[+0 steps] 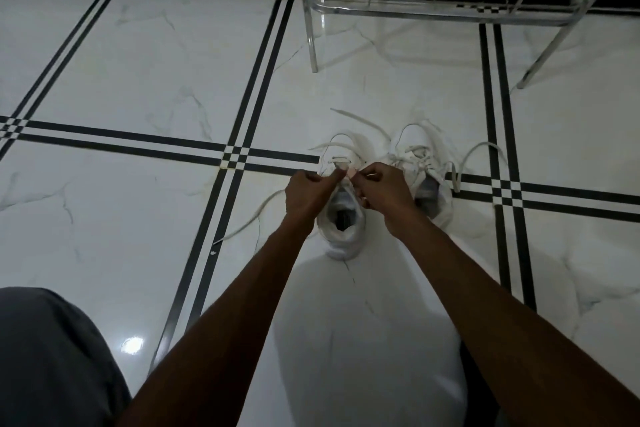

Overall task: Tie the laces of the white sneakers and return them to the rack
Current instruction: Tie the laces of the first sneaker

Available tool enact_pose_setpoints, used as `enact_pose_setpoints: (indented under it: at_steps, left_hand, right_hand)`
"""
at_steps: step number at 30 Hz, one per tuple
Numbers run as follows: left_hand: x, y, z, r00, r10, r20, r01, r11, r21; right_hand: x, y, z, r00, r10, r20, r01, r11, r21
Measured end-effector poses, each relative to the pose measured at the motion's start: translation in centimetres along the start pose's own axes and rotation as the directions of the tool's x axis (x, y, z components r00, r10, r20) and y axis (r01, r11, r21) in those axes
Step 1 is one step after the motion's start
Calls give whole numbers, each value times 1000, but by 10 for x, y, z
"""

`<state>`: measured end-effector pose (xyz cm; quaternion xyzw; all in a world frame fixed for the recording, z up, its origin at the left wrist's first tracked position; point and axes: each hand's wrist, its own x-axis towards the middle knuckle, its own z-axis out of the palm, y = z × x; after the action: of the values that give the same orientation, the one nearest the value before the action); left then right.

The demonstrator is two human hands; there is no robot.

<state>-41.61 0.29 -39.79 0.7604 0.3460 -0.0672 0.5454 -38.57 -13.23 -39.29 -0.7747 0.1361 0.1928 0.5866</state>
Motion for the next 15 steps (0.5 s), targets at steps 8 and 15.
enact_pose_setpoints:
  at_steps: [8,15]
  left_hand:
    - [3,4,0,993,96,-61,-92,993,72]
    - [-15,-2,19,974,114,-197,-113,993,16]
  right_hand:
    - [0,3,9,994,-69,-83,55,985,-161]
    - [2,14,11,987,52,-155,-55,998,-10]
